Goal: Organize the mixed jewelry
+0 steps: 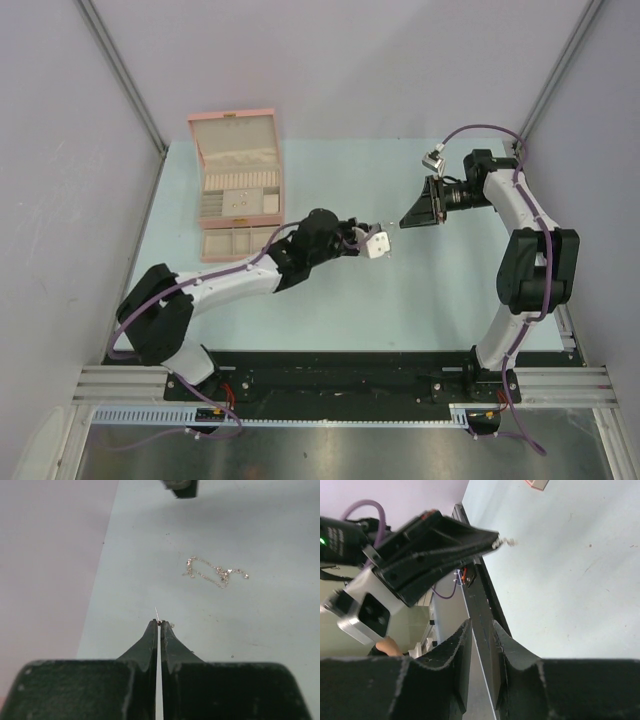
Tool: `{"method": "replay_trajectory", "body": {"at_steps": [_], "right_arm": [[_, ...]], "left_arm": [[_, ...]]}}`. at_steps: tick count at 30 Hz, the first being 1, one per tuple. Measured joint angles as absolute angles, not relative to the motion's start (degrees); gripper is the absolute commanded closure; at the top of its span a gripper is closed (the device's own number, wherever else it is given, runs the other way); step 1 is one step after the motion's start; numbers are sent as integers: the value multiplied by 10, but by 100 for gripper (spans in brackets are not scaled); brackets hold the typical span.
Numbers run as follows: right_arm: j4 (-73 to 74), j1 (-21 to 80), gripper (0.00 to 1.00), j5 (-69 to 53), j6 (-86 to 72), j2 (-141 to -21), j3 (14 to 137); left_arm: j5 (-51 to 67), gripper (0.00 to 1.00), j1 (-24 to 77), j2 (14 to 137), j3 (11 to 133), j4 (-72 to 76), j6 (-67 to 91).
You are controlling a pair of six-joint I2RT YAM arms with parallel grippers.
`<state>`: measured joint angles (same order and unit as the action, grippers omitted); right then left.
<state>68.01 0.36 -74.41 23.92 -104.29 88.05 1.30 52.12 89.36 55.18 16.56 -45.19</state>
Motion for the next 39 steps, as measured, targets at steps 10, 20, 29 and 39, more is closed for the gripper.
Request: {"method": "replay_trajectory", "body": {"at_steps": [10, 20, 29, 39], "right_arm": [[671, -11, 75, -742, 235, -1037, 880], [670, -11, 75, -742, 236, -1037, 880], [670, -11, 75, -742, 236, -1037, 880], [670, -9, 76, -742, 236, -1037, 880]], "left_arm": [[71, 100, 432, 879, 667, -86, -440], [127, 100, 298, 945, 884, -352, -462], [157, 100, 201, 1126, 1139, -573, -485], [145, 100, 144, 1199, 1206, -682, -496]]}}
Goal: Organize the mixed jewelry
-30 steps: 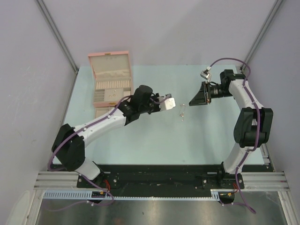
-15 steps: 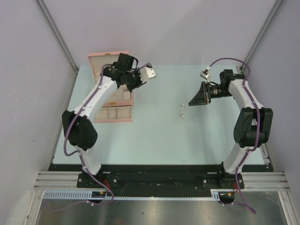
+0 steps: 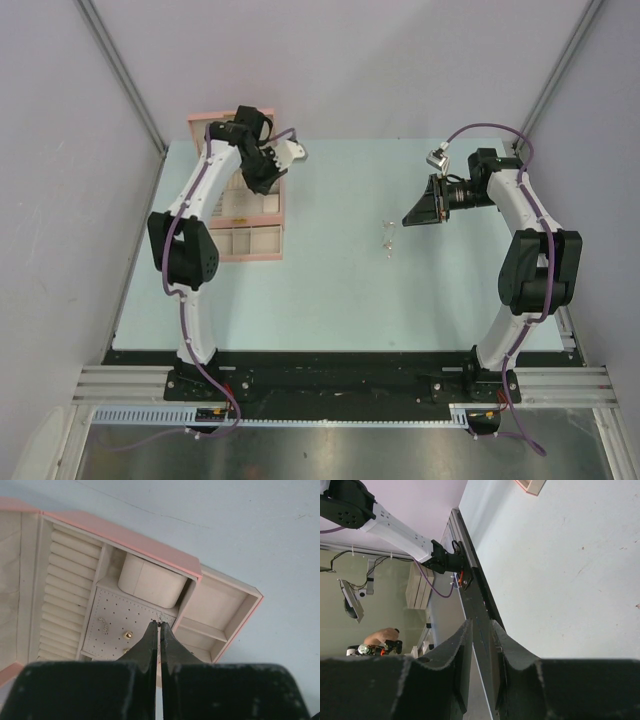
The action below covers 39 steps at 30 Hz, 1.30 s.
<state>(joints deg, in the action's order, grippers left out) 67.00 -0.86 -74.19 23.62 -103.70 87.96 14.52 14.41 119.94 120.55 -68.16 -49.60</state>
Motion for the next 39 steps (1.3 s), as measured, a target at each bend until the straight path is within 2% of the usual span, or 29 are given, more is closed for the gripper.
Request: {"method": "replay_trajectory", "body": {"at_steps": [16, 39], "right_arm": [[670, -4, 76, -740, 240, -1037, 879], [670, 14, 76, -740, 241, -1037, 874]], "left_arm": [[95, 100, 101, 1219, 1208, -683, -506], [-5, 100, 98, 1267, 1240, -663, -547]]}}
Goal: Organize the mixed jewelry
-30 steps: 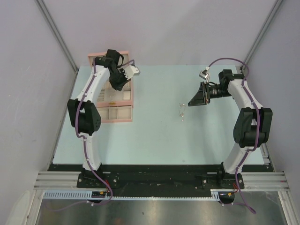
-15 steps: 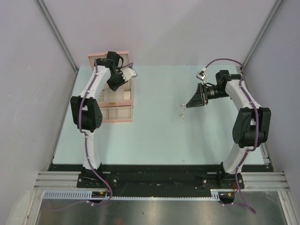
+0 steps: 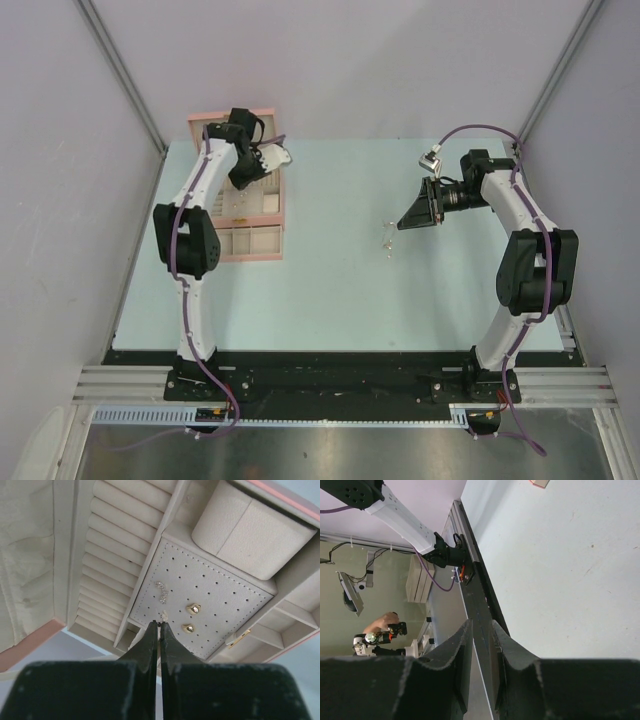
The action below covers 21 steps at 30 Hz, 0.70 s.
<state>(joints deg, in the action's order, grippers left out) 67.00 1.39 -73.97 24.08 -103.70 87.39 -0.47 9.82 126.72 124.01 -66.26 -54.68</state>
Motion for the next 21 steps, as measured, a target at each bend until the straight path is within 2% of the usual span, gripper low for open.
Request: {"method": "replay_trajectory", "body": {"at_steps": [21], "right_arm": [[670, 15, 76, -727, 242, -1037, 873]], "left_arm": [[-14, 100, 132, 1296, 1250, -667, -566]]}}
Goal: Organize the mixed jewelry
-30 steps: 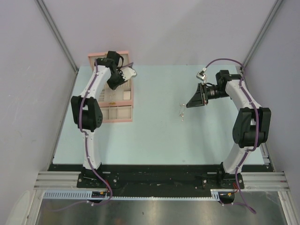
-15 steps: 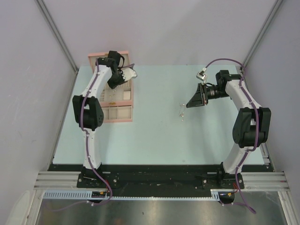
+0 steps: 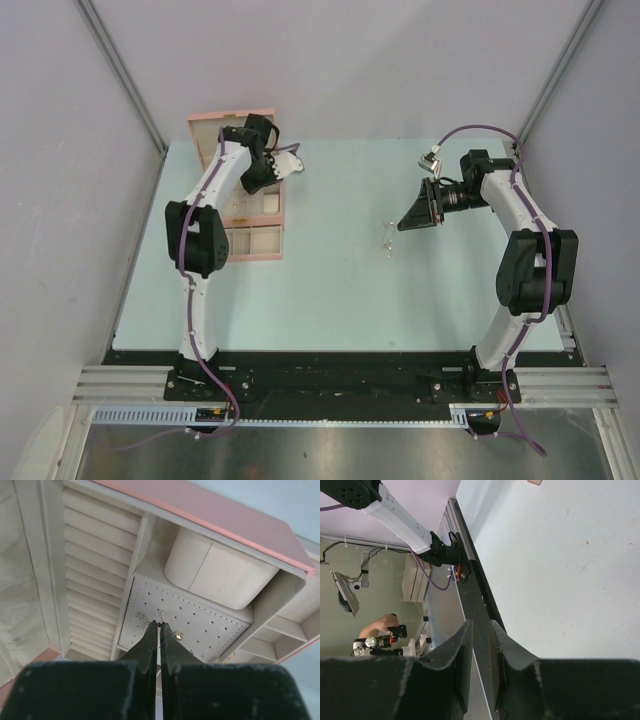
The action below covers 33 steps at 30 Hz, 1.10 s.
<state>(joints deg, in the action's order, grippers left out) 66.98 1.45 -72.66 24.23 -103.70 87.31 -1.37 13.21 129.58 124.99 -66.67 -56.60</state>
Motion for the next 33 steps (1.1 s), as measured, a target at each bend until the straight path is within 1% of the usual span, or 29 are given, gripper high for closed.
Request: {"method": "replay_trajectory", "body": {"at_steps": [33], "right_arm": [[670, 14, 76, -726, 243, -1037, 870]], "left_arm": [[-65, 100, 135, 1319, 1251, -664, -606]]}}
